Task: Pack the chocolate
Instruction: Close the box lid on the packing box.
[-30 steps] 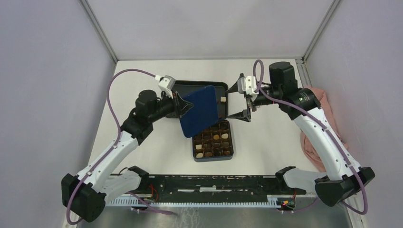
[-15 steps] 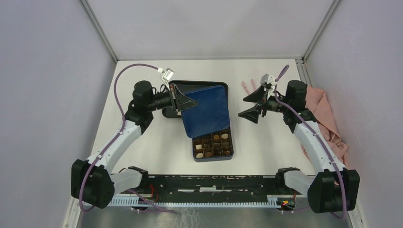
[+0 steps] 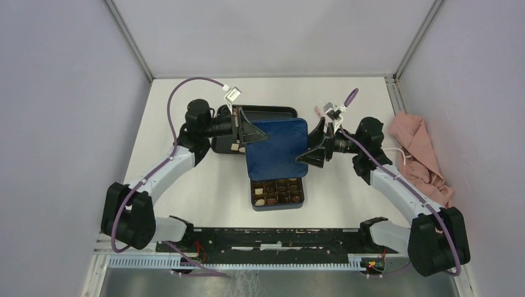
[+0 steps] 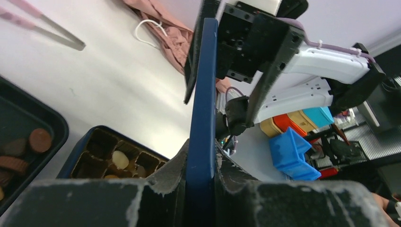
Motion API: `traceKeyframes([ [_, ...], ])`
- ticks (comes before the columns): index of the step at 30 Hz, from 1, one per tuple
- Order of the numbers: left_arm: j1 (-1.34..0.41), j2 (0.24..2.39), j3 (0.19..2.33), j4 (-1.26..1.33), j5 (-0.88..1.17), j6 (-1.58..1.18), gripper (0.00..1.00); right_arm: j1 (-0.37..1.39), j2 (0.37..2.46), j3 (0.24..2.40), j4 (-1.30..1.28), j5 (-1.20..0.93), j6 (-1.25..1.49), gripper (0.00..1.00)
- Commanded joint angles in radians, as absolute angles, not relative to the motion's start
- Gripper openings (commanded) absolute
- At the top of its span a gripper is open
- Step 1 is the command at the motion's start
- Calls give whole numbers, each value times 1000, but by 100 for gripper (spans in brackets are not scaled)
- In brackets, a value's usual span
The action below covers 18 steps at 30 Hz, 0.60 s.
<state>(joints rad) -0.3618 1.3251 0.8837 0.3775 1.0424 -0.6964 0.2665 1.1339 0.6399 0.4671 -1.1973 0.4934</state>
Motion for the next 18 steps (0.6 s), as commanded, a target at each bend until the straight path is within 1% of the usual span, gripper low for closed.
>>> traceKeyframes([
  [1,-405,1342,948,482,1083,-752,2,269,1171,607,776,-1165,776,74],
  [2,-406,1344,951,482,1083,-752,2,271,1175,598,826,-1166,818,65],
  [7,-409,1365,956,483,1078,-760,4,278,1163,565,910,-1185,894,27],
  [8,-411,1368,956,482,1072,-763,7,281,1157,558,914,-1184,902,19],
  [9,-411,1370,954,483,1058,-767,11,282,1150,548,921,-1185,910,14],
  [11,-411,1367,946,481,1037,-773,20,283,1140,524,967,-1187,964,7],
  [12,-411,1361,944,471,1009,-773,28,282,1141,506,1022,-1190,1006,4],
  [13,-409,1353,943,448,994,-760,42,282,1144,488,1072,-1192,1065,2],
  [14,-410,1339,944,405,953,-729,50,282,1143,465,1117,-1189,1100,1],
  [15,-408,1322,951,345,905,-683,55,282,1143,449,1137,-1188,1123,0],
  [18,-407,1244,978,124,705,-506,61,276,1136,395,1132,-1180,1149,0],
])
